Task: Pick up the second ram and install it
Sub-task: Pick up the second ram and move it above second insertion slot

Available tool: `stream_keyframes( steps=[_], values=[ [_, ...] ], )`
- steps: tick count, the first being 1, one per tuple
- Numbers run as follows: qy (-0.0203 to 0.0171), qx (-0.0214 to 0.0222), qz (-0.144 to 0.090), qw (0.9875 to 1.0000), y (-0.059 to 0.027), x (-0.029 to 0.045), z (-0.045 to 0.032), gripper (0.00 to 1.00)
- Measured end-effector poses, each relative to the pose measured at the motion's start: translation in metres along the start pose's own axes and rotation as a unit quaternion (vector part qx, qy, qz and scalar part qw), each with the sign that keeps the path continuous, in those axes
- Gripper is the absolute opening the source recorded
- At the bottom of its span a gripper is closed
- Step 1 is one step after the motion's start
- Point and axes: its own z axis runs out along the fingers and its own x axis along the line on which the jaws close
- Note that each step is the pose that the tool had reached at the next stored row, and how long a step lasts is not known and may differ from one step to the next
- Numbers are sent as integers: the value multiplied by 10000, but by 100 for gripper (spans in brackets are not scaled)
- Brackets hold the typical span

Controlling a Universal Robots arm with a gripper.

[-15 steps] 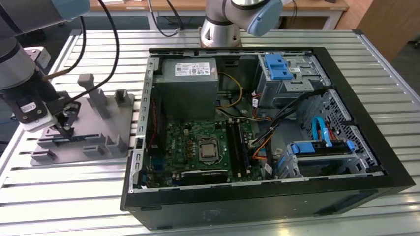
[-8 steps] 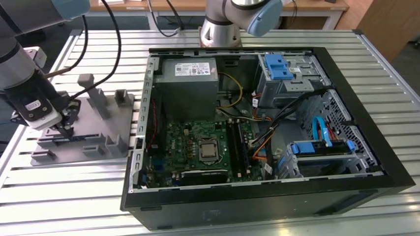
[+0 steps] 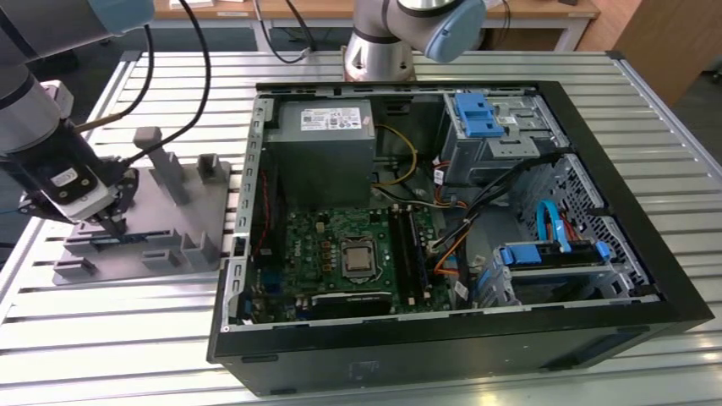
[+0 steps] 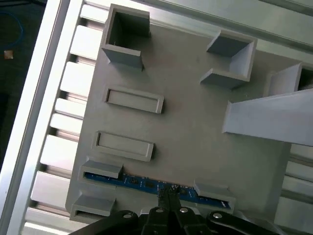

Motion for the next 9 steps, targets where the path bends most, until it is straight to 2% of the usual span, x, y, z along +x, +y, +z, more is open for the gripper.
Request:
stream_keyframes(
  steps=[9],
  values=[
    [0, -14, -452, 9990, 0, 0, 0, 10]
  ],
)
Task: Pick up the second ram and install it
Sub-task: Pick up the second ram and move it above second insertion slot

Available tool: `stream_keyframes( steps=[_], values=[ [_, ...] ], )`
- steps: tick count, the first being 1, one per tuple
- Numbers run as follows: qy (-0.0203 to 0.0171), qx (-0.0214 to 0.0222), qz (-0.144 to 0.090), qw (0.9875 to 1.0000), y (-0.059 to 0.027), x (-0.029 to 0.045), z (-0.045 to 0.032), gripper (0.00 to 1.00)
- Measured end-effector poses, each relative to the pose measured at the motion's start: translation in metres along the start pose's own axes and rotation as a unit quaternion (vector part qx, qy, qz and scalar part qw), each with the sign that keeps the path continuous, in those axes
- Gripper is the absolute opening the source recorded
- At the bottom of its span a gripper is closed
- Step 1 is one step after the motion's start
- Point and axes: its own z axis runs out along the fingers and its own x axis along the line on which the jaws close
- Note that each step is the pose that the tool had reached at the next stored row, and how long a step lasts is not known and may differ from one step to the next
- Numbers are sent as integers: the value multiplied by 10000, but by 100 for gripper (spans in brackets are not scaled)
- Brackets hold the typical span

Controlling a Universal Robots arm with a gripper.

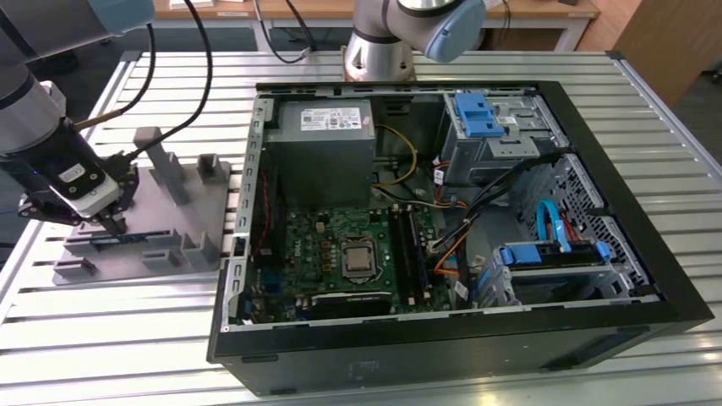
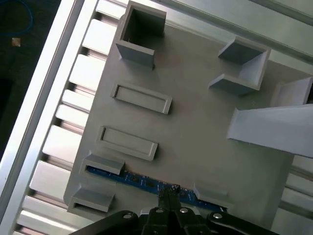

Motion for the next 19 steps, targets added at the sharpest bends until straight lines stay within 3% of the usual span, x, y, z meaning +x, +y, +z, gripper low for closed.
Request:
stream_keyframes(
  steps=[10, 19],
  values=[
    [-1, -14, -455, 9990, 0, 0, 0, 10],
    [-2, -27, -842, 9964, 0, 0, 1, 10]
  ],
)
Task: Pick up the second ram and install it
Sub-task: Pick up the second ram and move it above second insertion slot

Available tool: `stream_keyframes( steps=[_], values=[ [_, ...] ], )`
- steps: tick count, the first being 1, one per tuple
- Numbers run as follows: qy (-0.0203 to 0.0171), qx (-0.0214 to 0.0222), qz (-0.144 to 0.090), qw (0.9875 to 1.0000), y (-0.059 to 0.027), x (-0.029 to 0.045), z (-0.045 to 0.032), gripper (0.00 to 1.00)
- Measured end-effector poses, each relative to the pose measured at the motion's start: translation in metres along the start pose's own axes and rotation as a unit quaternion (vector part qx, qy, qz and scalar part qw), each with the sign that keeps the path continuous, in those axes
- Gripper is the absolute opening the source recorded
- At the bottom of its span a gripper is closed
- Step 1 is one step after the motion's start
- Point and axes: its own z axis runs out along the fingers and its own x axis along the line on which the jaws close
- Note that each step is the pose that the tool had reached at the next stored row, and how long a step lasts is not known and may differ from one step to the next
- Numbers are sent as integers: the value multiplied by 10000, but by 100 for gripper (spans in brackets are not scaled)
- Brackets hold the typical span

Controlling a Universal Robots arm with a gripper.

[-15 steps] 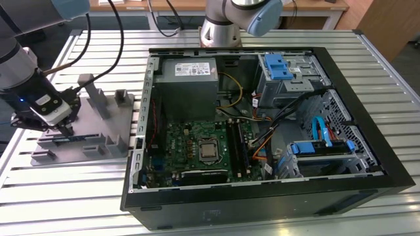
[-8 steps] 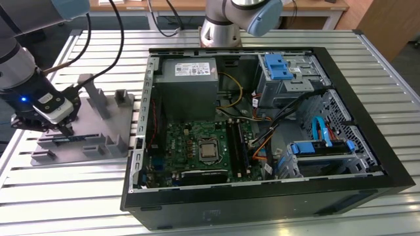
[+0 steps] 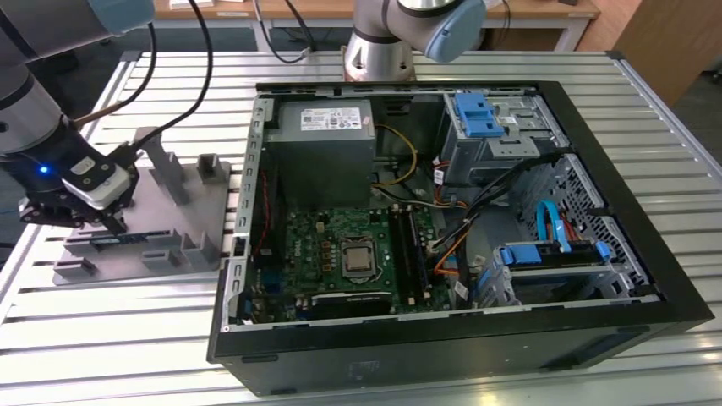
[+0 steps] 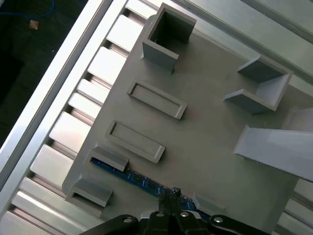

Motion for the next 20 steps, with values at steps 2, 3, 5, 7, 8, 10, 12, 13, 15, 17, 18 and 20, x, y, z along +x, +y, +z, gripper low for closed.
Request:
stream_keyframes(
  steps=[2, 3, 5, 7, 8, 10, 12, 13, 15, 17, 18, 20],
  values=[
    [0, -3, -91, 10000, 0, 0, 0, 10],
    [0, -5, -141, 9999, 0, 0, 0, 10],
    [0, -7, -231, 9997, 0, 0, 0, 10],
    [0, -10, -320, 9995, 0, 0, 0, 10],
    [0, -11, -364, 9993, 0, 0, 0, 10],
    [0, -14, -457, 9990, 0, 0, 0, 10],
    [0, -17, -546, 9985, 0, 0, 0, 10],
    [-1, -18, -589, 9983, 0, 0, 0, 10],
    [-1, -21, -676, 9977, 0, 0, 0, 10],
    [-1, -24, -767, 9970, 0, 0, 0, 10],
    [-1, -26, -811, 9967, 0, 0, 0, 10],
    [-1, -28, -902, 9959, 0, 0, 0, 10]
  ],
)
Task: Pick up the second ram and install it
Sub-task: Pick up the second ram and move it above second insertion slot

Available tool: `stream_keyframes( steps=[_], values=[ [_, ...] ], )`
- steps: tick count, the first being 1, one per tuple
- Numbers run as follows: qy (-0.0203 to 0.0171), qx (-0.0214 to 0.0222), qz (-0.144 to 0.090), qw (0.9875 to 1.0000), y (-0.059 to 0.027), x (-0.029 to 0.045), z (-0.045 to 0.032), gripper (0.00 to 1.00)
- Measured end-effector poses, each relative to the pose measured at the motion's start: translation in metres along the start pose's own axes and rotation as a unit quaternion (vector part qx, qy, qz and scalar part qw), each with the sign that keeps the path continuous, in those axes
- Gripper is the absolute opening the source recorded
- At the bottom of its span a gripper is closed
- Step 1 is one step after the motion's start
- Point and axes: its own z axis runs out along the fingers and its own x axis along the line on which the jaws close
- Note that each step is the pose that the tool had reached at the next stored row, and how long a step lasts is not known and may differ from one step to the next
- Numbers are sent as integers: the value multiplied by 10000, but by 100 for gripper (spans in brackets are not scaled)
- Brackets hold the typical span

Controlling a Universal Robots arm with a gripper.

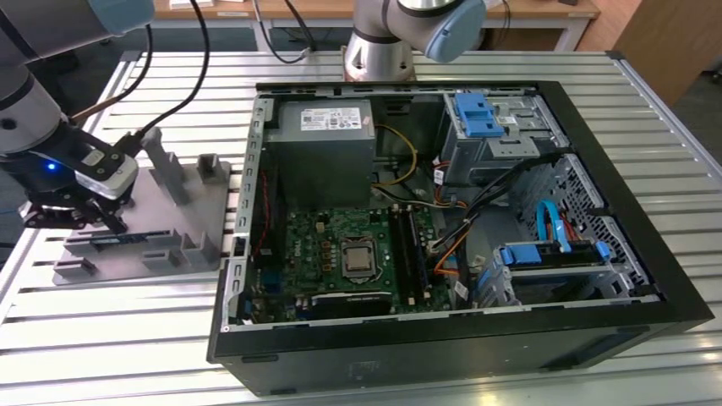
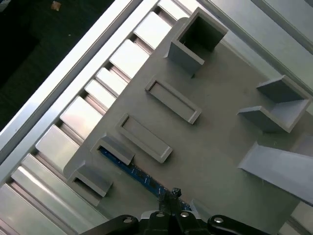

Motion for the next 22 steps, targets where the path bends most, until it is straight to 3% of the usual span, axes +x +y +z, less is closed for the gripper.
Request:
stream_keyframes(
  steps=[10, 16, 22],
  values=[
    [-1, -15, -480, 9988, 0, 0, 0, 10],
    [-1, -24, -760, 9971, 0, 0, 0, 10],
    [-1, -33, -1037, 9946, 0, 0, 0, 10]
  ],
)
